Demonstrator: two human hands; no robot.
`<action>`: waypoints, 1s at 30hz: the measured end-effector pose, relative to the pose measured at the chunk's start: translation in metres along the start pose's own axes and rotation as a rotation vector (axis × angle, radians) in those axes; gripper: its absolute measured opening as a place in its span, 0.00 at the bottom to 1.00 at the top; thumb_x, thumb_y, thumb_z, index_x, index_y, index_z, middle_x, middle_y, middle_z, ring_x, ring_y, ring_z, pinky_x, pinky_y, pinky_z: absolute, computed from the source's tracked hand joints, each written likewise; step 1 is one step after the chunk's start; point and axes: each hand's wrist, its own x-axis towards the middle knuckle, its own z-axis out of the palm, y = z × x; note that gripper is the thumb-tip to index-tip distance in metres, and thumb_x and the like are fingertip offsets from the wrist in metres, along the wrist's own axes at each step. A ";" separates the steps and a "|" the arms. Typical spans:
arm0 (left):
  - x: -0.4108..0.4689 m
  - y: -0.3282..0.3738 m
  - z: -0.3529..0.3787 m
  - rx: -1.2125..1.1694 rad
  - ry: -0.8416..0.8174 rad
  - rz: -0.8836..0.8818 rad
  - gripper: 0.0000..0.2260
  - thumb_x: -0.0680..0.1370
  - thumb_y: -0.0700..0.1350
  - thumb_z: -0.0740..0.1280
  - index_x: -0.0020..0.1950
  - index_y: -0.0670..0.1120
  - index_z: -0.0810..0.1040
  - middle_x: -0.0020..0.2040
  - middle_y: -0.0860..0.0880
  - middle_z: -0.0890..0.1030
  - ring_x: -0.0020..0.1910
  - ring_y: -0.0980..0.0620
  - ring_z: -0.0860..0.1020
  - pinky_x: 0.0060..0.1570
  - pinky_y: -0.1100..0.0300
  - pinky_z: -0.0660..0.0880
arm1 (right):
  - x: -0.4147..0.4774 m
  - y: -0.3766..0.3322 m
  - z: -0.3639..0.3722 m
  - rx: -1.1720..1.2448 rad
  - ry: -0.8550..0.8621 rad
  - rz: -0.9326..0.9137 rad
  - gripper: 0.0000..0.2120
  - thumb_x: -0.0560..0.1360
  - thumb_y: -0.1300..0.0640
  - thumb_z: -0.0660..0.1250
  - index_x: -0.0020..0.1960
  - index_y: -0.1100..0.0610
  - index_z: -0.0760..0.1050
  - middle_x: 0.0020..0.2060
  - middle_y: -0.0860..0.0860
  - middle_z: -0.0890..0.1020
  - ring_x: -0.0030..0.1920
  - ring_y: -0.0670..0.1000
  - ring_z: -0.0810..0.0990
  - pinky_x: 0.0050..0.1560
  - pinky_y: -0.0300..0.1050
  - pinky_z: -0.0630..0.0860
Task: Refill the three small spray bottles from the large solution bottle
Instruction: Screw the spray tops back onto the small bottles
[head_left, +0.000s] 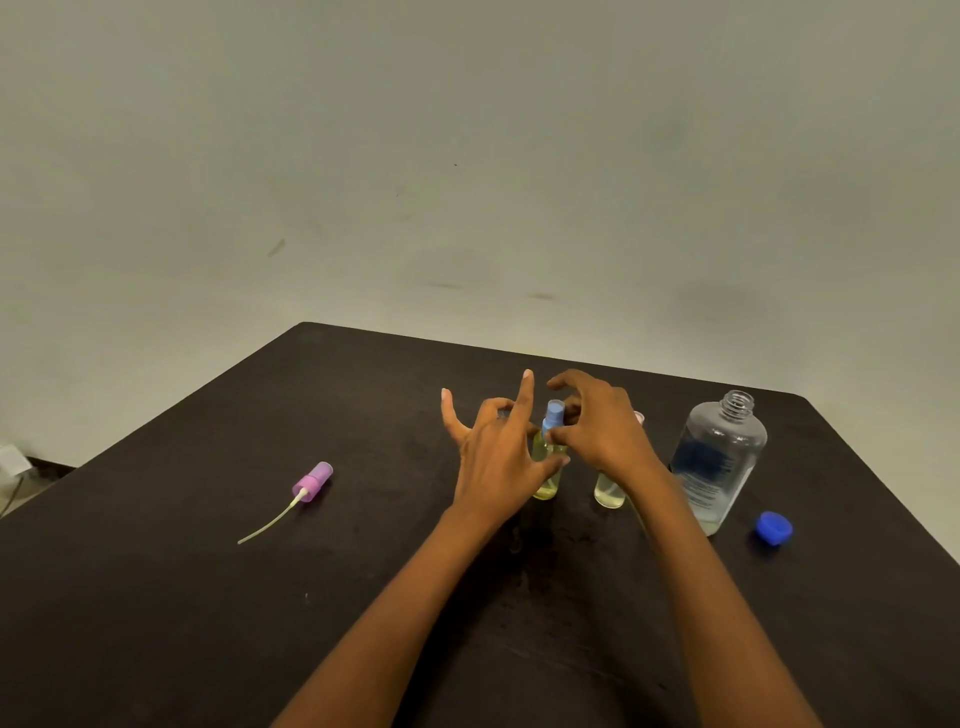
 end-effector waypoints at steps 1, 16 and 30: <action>0.000 0.000 0.000 -0.005 0.003 0.000 0.42 0.68 0.61 0.69 0.75 0.45 0.56 0.44 0.53 0.83 0.60 0.50 0.76 0.65 0.46 0.27 | 0.000 0.001 0.001 0.004 0.013 0.006 0.22 0.67 0.65 0.72 0.59 0.57 0.71 0.49 0.56 0.80 0.45 0.51 0.78 0.42 0.40 0.75; -0.003 0.013 -0.017 0.177 0.062 0.066 0.43 0.67 0.65 0.67 0.74 0.46 0.55 0.45 0.56 0.85 0.64 0.49 0.75 0.67 0.40 0.37 | -0.007 -0.011 -0.010 -0.012 0.061 0.024 0.19 0.68 0.63 0.71 0.56 0.56 0.69 0.44 0.56 0.79 0.38 0.49 0.77 0.37 0.39 0.75; -0.008 0.065 -0.091 -1.152 -0.553 -0.263 0.05 0.79 0.42 0.63 0.54 0.48 0.70 0.43 0.51 0.78 0.39 0.58 0.79 0.40 0.69 0.76 | -0.035 -0.046 -0.080 0.370 0.045 -0.141 0.17 0.66 0.47 0.71 0.45 0.60 0.75 0.35 0.55 0.77 0.34 0.49 0.75 0.34 0.39 0.74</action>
